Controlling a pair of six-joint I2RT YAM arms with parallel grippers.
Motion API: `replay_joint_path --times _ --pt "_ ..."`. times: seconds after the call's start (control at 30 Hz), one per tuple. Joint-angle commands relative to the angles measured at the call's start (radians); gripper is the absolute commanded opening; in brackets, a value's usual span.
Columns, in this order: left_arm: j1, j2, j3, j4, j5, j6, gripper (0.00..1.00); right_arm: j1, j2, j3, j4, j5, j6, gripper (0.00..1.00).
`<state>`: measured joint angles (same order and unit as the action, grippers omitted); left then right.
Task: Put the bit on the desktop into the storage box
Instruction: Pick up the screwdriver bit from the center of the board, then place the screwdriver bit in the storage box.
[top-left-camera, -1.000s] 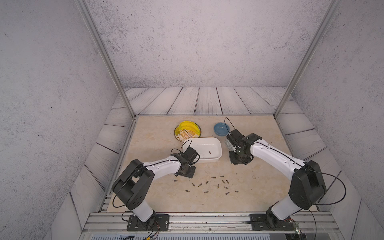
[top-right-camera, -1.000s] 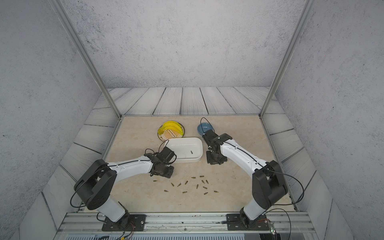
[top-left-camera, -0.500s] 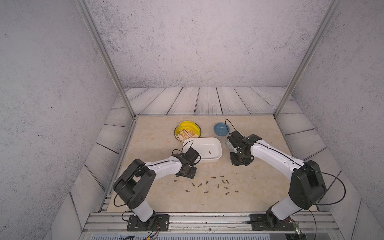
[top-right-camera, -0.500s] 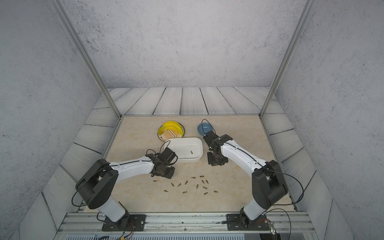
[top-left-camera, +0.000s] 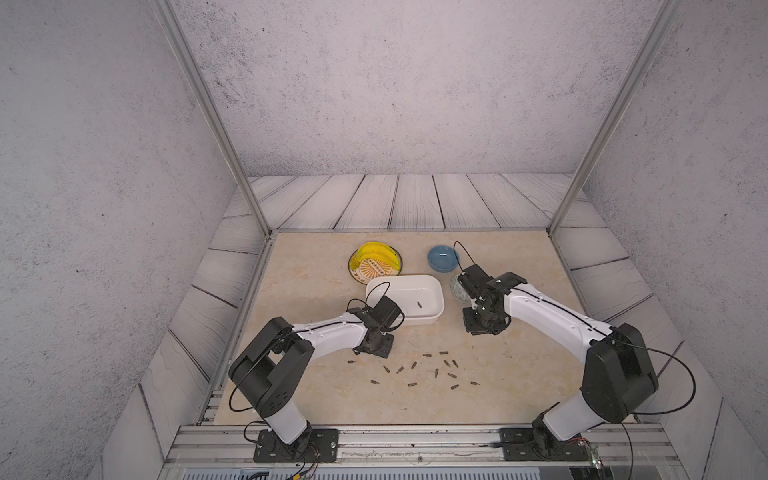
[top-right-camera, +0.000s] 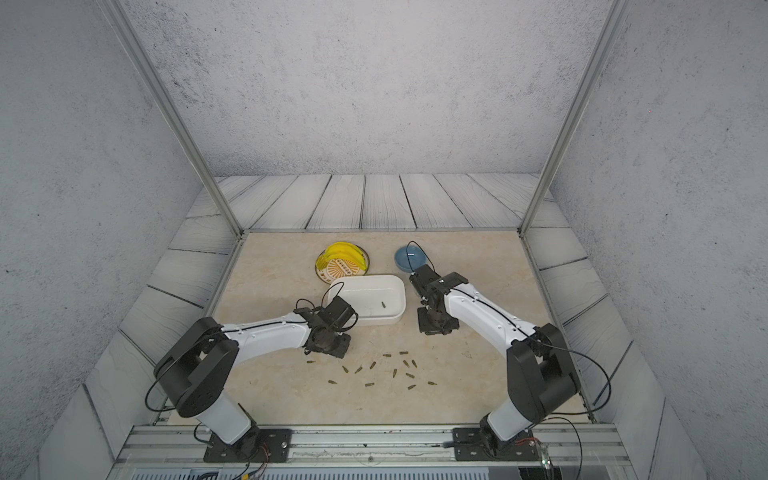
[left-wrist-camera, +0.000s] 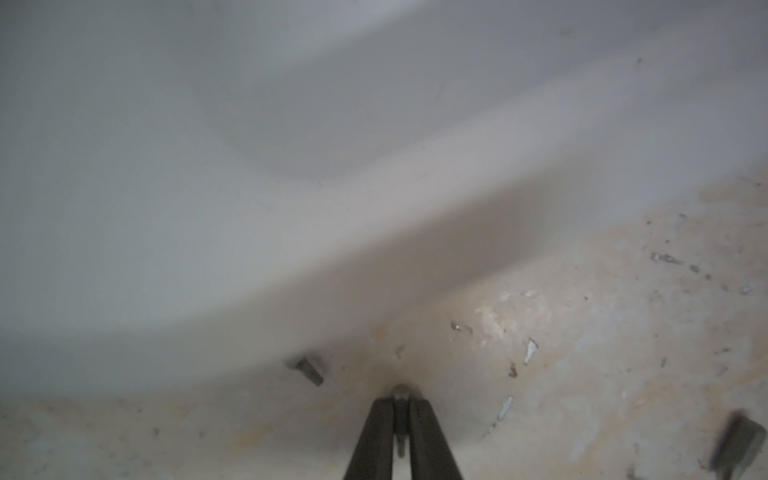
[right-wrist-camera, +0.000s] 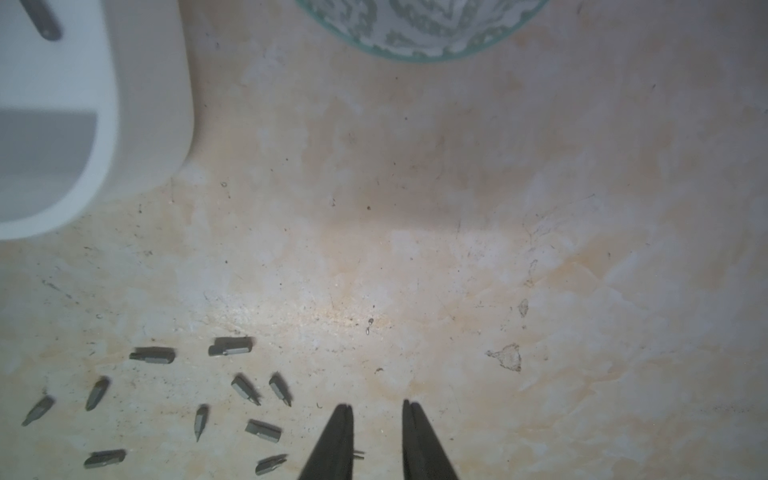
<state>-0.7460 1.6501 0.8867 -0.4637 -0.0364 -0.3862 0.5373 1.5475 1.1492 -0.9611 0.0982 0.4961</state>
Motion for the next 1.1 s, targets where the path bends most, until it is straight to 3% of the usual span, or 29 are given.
replay_joint_path --times 0.0,0.17,0.43,0.73,1.07 --pt "-0.013 -0.028 0.013 -0.078 0.011 -0.007 0.12 -0.001 -0.063 -0.054 0.042 -0.053 -0.007 0.25" --pt "-0.013 -0.122 0.069 -0.164 -0.007 -0.001 0.12 0.006 -0.114 -0.133 0.104 -0.120 0.002 0.25" --pt "-0.012 -0.165 0.176 -0.235 -0.069 0.024 0.13 0.034 -0.141 -0.227 0.137 -0.119 0.032 0.25" --pt "0.033 0.057 0.466 -0.262 -0.103 0.154 0.13 0.086 -0.182 -0.330 0.173 -0.127 0.076 0.25" --pt "0.084 0.256 0.580 -0.202 -0.062 0.178 0.15 0.153 -0.183 -0.303 0.201 -0.104 0.072 0.27"
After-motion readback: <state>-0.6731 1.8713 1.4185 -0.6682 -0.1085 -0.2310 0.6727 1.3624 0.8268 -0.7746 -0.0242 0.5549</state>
